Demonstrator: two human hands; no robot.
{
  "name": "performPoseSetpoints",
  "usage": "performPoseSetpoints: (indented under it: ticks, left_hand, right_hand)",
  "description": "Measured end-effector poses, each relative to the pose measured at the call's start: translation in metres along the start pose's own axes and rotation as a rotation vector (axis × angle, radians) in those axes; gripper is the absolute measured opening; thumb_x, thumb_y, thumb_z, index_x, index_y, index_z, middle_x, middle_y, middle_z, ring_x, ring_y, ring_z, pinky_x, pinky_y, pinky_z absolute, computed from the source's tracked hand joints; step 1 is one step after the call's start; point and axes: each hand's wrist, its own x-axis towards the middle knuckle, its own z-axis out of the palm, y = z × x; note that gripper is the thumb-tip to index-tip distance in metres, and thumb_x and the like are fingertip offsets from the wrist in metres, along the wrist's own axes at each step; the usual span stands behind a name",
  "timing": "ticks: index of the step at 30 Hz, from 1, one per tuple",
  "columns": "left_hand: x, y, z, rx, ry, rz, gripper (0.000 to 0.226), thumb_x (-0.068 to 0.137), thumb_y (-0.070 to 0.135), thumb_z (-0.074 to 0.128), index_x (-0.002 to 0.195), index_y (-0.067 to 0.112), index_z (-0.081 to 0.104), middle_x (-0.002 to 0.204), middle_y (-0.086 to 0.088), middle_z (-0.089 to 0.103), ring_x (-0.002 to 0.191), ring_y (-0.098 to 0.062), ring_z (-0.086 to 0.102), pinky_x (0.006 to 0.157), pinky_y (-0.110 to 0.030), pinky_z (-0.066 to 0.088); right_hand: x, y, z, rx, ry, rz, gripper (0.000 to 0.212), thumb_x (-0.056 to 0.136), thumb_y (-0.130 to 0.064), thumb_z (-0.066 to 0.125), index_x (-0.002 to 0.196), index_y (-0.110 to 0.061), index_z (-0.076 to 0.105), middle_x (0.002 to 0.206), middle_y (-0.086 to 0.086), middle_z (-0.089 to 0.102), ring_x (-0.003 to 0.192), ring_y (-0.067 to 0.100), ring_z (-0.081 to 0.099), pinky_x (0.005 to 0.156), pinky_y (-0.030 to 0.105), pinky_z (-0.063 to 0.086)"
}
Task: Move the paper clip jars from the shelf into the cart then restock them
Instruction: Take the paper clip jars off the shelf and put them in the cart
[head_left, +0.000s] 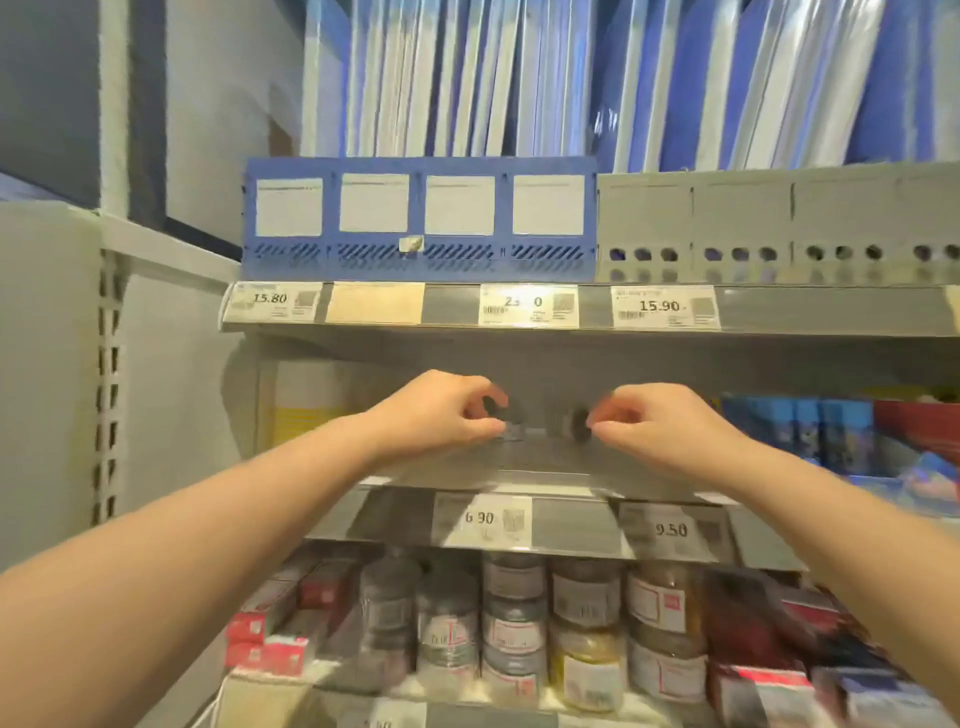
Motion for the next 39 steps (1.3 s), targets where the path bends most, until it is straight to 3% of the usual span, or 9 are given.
performPoseSetpoints:
  ticks: [3,6,10,14,18,21,27,33,39]
  left_hand:
    - [0.043,-0.024,0.009,0.064,-0.056,-0.066,0.042,0.088,0.04,0.057,0.127,0.027,0.05,0.109,0.013,0.06,0.099,-0.011,0.056,0.081,-0.019,0.039]
    - [0.078,-0.049,0.015,0.074,-0.115,-0.081,0.073,0.081,0.047,0.064,0.143,0.033,0.028,0.129,0.01,0.053,0.111,-0.012,0.052,0.086,-0.02,0.038]
    - [0.123,-0.082,0.025,0.123,-0.231,-0.084,0.098,0.072,0.045,0.075,0.148,0.029,0.015,0.15,0.005,0.029,0.132,-0.016,0.033,0.098,-0.021,0.026]
    - [0.163,-0.11,0.043,0.143,-0.325,-0.061,0.108,0.068,0.045,0.079,0.148,0.029,0.009,0.154,0.003,0.018,0.138,-0.017,0.024,0.109,-0.024,0.023]
    - [0.192,-0.131,0.071,0.099,-0.359,-0.132,0.112,0.063,0.045,0.082,0.147,0.03,0.01,0.15,-0.003,0.023,0.133,-0.024,0.032,0.107,-0.037,0.036]
    - [0.203,-0.144,0.087,0.124,-0.38,-0.167,0.113,0.064,0.046,0.081,0.148,0.026,0.009,0.152,-0.004,0.023,0.135,-0.023,0.03,0.11,-0.03,0.03]
    - [0.204,-0.155,0.102,0.068,-0.28,-0.196,0.088,0.074,0.041,0.075,0.144,0.022,0.023,0.142,-0.005,0.041,0.124,-0.022,0.043,0.086,-0.018,0.031]
    - [0.198,-0.151,0.105,-0.106,-0.231,-0.251,0.067,0.078,0.027,0.073,0.134,0.025,0.036,0.104,0.001,0.054,0.08,-0.014,0.054,0.061,-0.029,0.05]
    - [0.183,-0.142,0.094,-0.257,-0.242,-0.281,0.055,0.075,0.016,0.074,0.116,0.028,0.04,0.085,0.006,0.053,0.067,-0.007,0.054,0.047,-0.017,0.046]
  right_hand:
    - [0.061,0.016,0.007,-0.128,-0.149,-0.009,0.023,0.092,-0.028,0.047,0.104,-0.018,0.065,0.103,0.002,0.066,0.099,0.022,0.059,0.089,0.031,0.046]
    - [0.107,0.025,0.016,-0.281,-0.253,-0.142,0.011,0.089,-0.031,0.051,0.097,-0.026,0.056,0.097,-0.005,0.059,0.09,0.016,0.052,0.069,0.022,0.04]
    - [0.154,0.035,0.034,-0.502,-0.387,-0.19,0.041,0.087,-0.036,0.058,0.125,-0.03,0.046,0.115,-0.001,0.051,0.093,0.014,0.044,0.07,0.023,0.038]
    - [0.192,0.049,0.046,-0.453,-0.491,-0.132,0.067,0.082,-0.035,0.068,0.14,-0.03,0.035,0.129,0.004,0.05,0.11,0.021,0.054,0.091,0.028,0.046]
    - [0.216,0.062,0.06,-0.444,-0.583,-0.055,0.079,0.082,-0.041,0.068,0.147,-0.028,0.023,0.138,0.002,0.044,0.118,0.019,0.051,0.085,0.019,0.042]
    - [0.226,0.074,0.074,-0.427,-0.649,0.003,0.079,0.086,-0.047,0.06,0.149,-0.027,0.017,0.15,0.0,0.028,0.133,0.019,0.035,0.079,0.019,0.033]
    - [0.233,0.087,0.093,-0.508,-0.627,-0.021,0.058,0.087,-0.037,0.061,0.137,-0.016,0.041,0.136,0.006,0.045,0.103,0.018,0.05,0.064,0.016,0.042]
    - [0.23,0.091,0.093,-0.498,-0.596,-0.069,0.047,0.075,-0.031,0.073,0.117,-0.02,0.054,0.111,0.004,0.053,0.099,0.022,0.056,0.084,0.037,0.053]
    - [0.216,0.085,0.084,-0.452,-0.577,-0.097,0.049,0.076,-0.032,0.073,0.119,-0.02,0.052,0.102,0.0,0.048,0.091,0.018,0.051,0.083,0.035,0.053]
